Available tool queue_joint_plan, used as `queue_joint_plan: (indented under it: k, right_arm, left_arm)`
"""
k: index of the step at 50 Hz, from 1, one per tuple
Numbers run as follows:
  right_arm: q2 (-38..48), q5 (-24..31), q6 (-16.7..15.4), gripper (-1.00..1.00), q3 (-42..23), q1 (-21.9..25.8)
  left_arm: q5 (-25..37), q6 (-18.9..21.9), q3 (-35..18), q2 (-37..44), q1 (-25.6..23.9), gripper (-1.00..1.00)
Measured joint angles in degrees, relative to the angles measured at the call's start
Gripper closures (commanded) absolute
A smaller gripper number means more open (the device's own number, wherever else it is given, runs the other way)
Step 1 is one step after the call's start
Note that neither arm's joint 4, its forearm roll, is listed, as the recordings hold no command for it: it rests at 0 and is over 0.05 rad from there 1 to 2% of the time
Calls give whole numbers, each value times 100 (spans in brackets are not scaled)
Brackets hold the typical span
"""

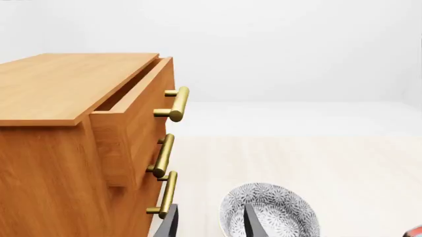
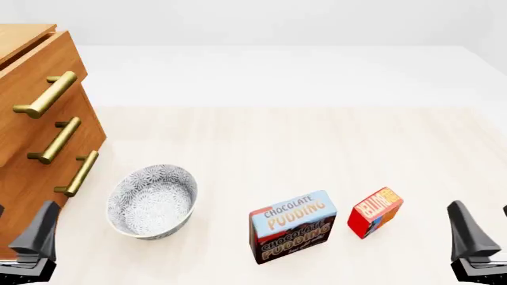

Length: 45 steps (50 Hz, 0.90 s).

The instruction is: Put the butter at the back in the top drawer of the cabinet and close it.

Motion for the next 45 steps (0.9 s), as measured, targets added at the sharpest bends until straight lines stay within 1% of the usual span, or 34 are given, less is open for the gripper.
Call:
queue_joint_plan:
  k: [31,45]
  right_arm:
    - [0,0,0,-100,0,0]
    - [0,0,0,-100,0,0]
  left_arm:
    - [29,75,2,38,12,-100]
    - [-10,371,2,11,52,-100]
